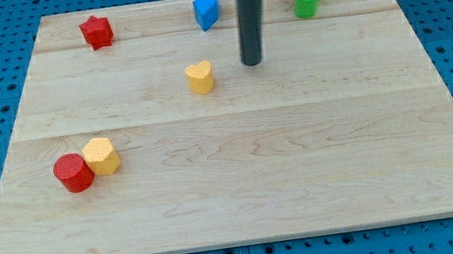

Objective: Move the yellow heart into the red circle

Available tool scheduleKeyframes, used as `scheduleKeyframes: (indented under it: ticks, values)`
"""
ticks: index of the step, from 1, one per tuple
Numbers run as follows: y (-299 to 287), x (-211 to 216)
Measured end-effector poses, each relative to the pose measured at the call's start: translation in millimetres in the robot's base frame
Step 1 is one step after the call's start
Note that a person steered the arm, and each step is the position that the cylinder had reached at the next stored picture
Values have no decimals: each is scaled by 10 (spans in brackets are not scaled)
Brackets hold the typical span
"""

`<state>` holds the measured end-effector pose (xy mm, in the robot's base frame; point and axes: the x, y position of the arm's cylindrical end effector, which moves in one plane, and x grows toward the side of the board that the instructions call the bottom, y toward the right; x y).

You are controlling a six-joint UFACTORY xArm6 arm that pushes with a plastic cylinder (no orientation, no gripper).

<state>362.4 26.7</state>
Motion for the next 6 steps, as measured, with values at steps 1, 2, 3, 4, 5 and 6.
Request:
scheduleKeyframes:
  ticks: [1, 2, 3, 4, 5, 6]
  values:
    - [-196, 285]
    - [-598, 188]
    - [-523, -220]
    - [-699, -493]
    - [-1131, -369]
    - [-1160, -137]
